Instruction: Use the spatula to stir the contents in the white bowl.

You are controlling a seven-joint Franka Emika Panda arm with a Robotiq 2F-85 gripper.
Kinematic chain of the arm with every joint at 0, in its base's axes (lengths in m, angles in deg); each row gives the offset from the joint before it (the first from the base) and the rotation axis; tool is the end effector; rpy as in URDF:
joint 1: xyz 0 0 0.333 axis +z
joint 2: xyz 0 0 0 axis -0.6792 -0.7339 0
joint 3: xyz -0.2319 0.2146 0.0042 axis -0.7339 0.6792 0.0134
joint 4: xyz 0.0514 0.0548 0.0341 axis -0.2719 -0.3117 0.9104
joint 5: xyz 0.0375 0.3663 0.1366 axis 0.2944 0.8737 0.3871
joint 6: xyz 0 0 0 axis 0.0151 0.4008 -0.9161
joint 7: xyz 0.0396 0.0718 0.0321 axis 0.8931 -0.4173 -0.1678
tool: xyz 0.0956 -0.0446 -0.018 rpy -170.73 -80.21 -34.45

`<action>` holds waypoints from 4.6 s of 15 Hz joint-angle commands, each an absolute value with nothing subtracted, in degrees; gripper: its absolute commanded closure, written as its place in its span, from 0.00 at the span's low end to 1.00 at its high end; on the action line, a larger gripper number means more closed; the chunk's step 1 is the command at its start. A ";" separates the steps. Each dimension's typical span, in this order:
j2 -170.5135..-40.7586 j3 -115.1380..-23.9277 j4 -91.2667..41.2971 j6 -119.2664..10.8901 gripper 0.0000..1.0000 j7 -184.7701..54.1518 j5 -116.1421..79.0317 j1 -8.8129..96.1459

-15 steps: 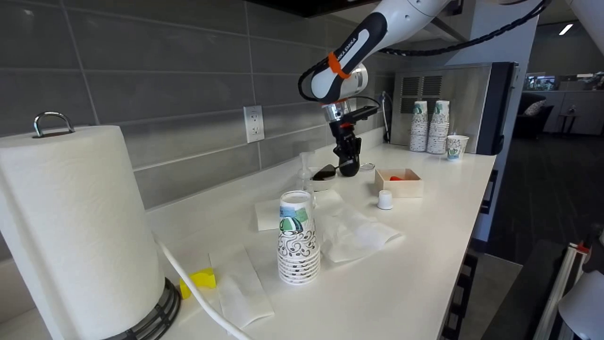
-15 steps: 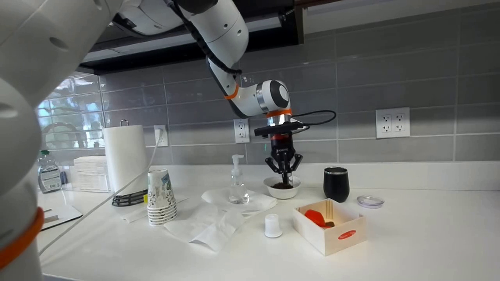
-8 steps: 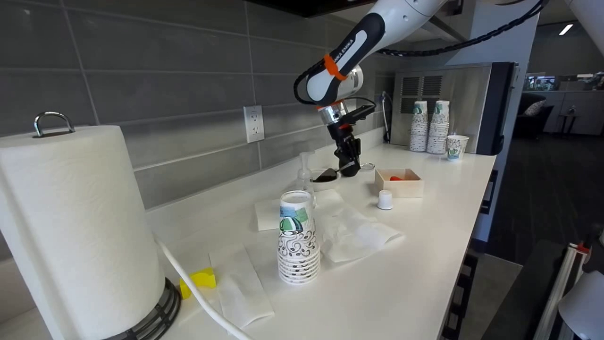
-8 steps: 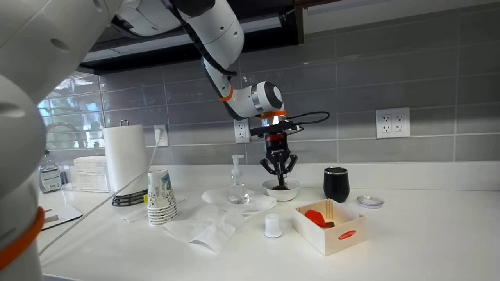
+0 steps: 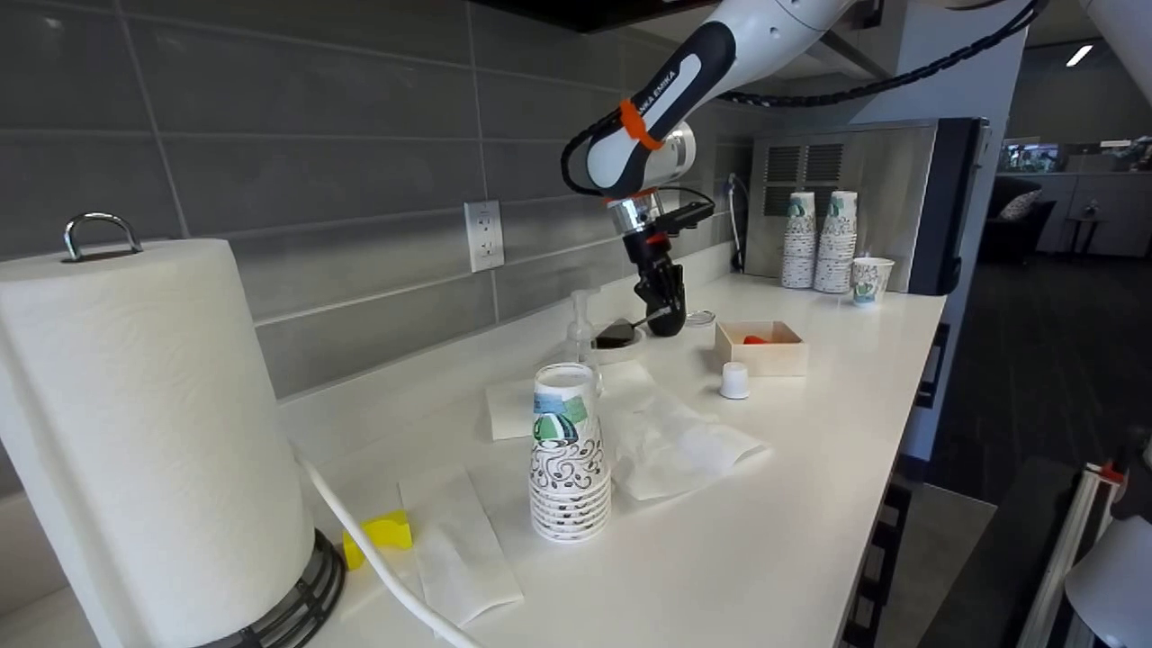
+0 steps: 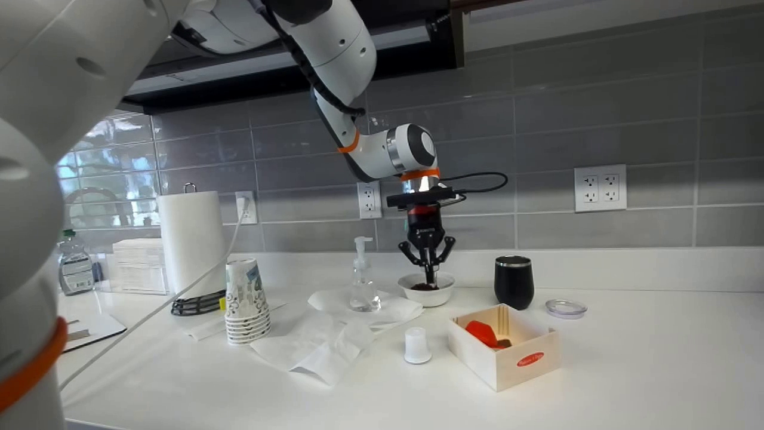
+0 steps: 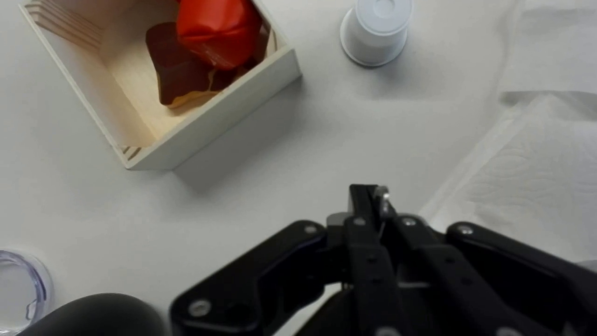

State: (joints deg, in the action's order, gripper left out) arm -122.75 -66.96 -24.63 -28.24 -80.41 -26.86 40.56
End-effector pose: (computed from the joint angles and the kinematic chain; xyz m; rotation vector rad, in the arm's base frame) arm 0.6549 -0.0538 0.2674 2.9366 0.3141 -0.4729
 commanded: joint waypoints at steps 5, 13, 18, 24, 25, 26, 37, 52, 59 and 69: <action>-123.84 -69.16 -23.16 -27.61 0.99 -73.95 -28.41 41.30; -123.19 -66.82 -23.17 -23.18 0.99 -81.41 -25.91 39.55; -123.27 -65.39 -22.55 -23.74 0.99 -86.26 -21.40 37.54; -123.60 -64.74 -22.09 -26.58 0.99 -91.78 -16.74 34.41; -123.82 -64.70 -21.88 -27.11 0.99 -92.66 -16.19 33.93; -124.01 -64.62 -21.75 -27.59 0.99 -93.54 -15.62 33.45; -126.15 -63.64 -21.53 -28.34 0.99 -99.54 -13.91 31.67; -125.79 -63.79 -22.15 -28.53 0.00 -98.81 -13.52 31.42; -119.02 -64.15 -33.26 -37.28 0.00 -93.69 -9.59 30.69; -103.53 -65.98 -53.14 -52.37 0.00 -86.45 -6.71 32.36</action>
